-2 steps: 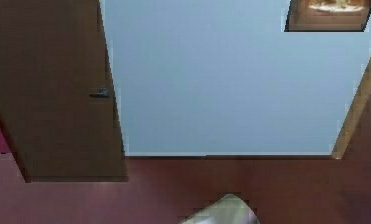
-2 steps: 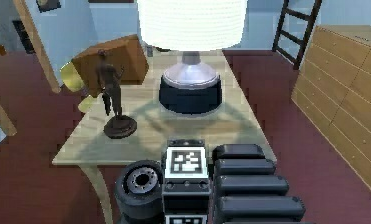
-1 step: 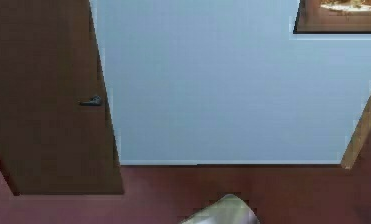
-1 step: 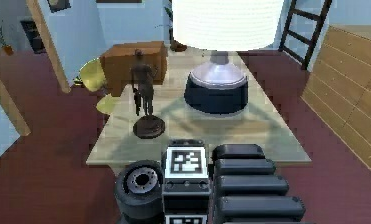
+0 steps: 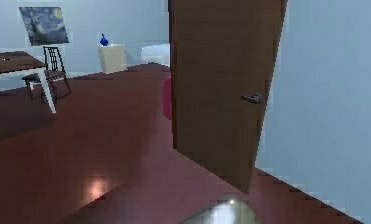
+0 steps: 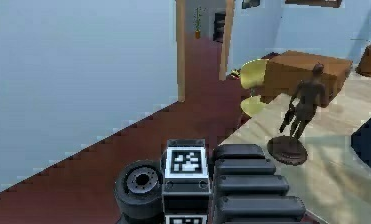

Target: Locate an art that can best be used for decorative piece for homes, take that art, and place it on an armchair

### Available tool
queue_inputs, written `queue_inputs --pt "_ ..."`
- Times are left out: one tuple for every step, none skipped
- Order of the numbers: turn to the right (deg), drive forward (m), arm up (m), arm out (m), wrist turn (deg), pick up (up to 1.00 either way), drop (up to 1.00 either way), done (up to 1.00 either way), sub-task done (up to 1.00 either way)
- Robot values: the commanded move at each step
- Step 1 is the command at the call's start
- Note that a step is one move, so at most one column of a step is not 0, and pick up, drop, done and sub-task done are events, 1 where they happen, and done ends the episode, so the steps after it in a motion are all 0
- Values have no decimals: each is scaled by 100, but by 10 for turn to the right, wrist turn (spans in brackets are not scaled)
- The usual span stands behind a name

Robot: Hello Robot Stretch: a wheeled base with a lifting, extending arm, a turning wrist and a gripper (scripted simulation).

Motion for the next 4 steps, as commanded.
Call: queue_inputs --pt "-180 0 0 0 0 0 0 0 0" --pt "0 100 0 0 0 0 0 0 0" --pt "0 100 0 0 0 0 0 0 0" --pt "0 100 0 0 0 0 0 0 0"
